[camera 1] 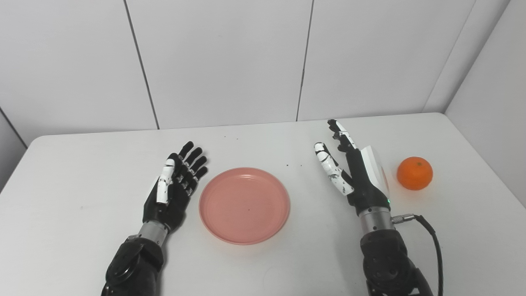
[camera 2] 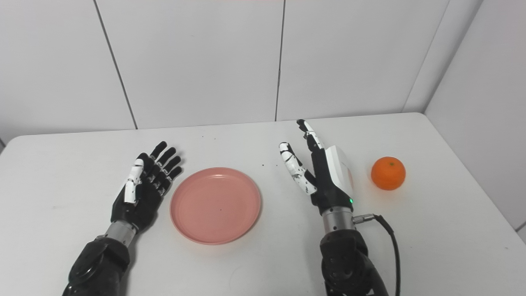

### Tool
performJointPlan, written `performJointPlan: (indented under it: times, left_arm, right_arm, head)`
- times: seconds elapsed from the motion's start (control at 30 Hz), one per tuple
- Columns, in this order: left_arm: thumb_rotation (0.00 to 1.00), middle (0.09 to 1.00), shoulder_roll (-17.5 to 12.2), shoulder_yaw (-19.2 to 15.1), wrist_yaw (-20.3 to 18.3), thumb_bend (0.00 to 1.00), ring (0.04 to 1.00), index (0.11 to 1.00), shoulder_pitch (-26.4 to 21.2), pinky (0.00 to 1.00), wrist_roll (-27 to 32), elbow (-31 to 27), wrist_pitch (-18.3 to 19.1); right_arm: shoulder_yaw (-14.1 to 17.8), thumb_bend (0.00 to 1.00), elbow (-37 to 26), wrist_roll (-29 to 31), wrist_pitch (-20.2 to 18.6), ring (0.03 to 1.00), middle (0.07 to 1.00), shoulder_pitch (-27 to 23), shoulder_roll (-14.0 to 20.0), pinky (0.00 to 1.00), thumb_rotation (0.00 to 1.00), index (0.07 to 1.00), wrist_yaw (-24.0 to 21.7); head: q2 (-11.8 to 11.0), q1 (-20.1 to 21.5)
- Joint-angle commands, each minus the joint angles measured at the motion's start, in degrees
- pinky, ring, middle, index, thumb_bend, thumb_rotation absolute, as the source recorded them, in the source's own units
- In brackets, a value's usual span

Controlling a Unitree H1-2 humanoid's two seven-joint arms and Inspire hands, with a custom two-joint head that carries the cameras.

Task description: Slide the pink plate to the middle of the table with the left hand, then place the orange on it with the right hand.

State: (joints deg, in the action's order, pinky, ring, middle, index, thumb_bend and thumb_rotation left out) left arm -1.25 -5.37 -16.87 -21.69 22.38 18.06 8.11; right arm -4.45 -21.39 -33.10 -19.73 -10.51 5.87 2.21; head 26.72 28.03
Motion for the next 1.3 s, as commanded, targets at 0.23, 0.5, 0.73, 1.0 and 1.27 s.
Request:
performJointPlan:
  times: [0.23,0.5,0.73,1.0,1.27]
  left_arm:
    - [1.00,0.955,-1.19,-1.70,-1.07,0.31,0.951,0.948,0.56,0.97,0.79,5.72,0.82]
    - [1.00,0.973,-1.79,-2.88,-1.81,0.30,0.971,0.969,-0.48,1.00,1.79,7.32,1.71]
    - [1.00,0.974,-2.41,-3.05,-1.58,0.29,0.976,0.973,-0.78,1.00,1.79,7.03,2.47]
    - [1.00,0.973,-2.93,-3.72,-1.70,0.28,0.971,0.976,-1.25,1.00,2.85,7.03,3.71]
    - [1.00,0.982,-3.25,-4.01,-1.30,0.29,0.976,0.983,-1.24,1.00,3.67,5.95,5.61]
  right_arm:
    - [4.94,0.85,-7.79,-10.17,-3.43,0.815,0.838,-2.39,5.63,0.74,0.64,0.873,-0.55]
    - [7.46,0.87,-7.90,-16.16,-2.56,0.825,0.869,-2.54,8.11,0.73,0.55,0.901,0.52]
    - [9.90,0.86,-7.80,-20.77,-5.72,0.808,0.892,-2.58,8.14,0.67,0.47,0.930,-1.89]
    - [13.28,0.87,-5.46,-22.28,-7.08,0.841,0.906,-1.34,8.21,0.69,0.43,0.944,-4.72]
    - [16.34,0.91,-0.44,-23.38,-7.16,0.848,0.914,-0.56,7.38,0.69,0.48,0.955,-7.16]
  head:
    - [-2.35,3.00]
    - [-3.69,7.61]
    - [-3.17,8.47]
    - [-2.05,9.24]
    - [-0.80,9.42]
